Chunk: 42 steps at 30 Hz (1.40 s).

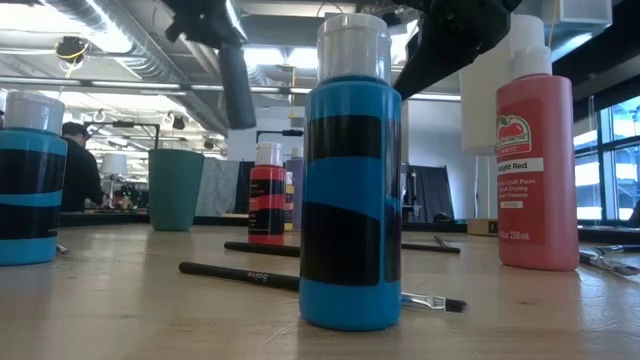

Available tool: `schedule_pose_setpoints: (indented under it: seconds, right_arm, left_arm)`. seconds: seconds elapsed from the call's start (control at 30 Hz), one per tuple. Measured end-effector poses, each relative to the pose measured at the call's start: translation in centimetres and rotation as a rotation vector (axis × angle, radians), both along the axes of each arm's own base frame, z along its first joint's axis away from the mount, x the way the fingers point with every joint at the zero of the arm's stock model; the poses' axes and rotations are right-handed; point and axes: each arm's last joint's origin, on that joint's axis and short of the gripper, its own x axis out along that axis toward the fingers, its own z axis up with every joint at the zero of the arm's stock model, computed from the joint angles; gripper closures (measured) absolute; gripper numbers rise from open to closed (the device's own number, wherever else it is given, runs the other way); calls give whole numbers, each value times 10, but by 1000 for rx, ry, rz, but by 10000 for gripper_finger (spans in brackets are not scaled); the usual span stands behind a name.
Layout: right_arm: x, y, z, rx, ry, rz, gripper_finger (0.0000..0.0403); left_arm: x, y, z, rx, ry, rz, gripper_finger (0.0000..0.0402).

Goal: Pick & Place Paint Supplies
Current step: Put the gray paint bottle into the transparent bin

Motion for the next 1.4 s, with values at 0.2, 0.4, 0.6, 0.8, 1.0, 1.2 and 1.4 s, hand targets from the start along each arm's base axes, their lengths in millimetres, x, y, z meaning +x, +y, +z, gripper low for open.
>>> schedule_pose_setpoints:
  seconds: [0.2, 0.4, 0.6, 0.8, 1.0, 1.2, 1.4]
  right_arm:
    - [0, -2, 1, -27, -26, -70, 119]
    - [-2, -2, 1, -81, -45, -150, 119]
    - [-6, 7, 7, -129, -78, -134, 119]
    - [-15, 18, 12, -205, -109, -145, 119]
    - [-19, 26, 13, -254, -129, -146, 119]
    - [-21, 31, 14, -292, -132, -135, 119]
    - [-22, 32, 13, -300, -123, -129, 119]
  left_arm:
    - [32, 16, 25, 30, 11, -35, 285]
    - [72, 32, 50, -9, -17, -176, 285]
    - [104, 51, 69, 0, -19, -199, 285]
    - [140, 74, 50, -31, 87, -206, 285]
    - [159, 101, 18, -117, 132, -230, 285]
    - [170, 119, -5, -151, 171, -224, 285]
    - [183, 124, -23, -154, 205, -268, 285]
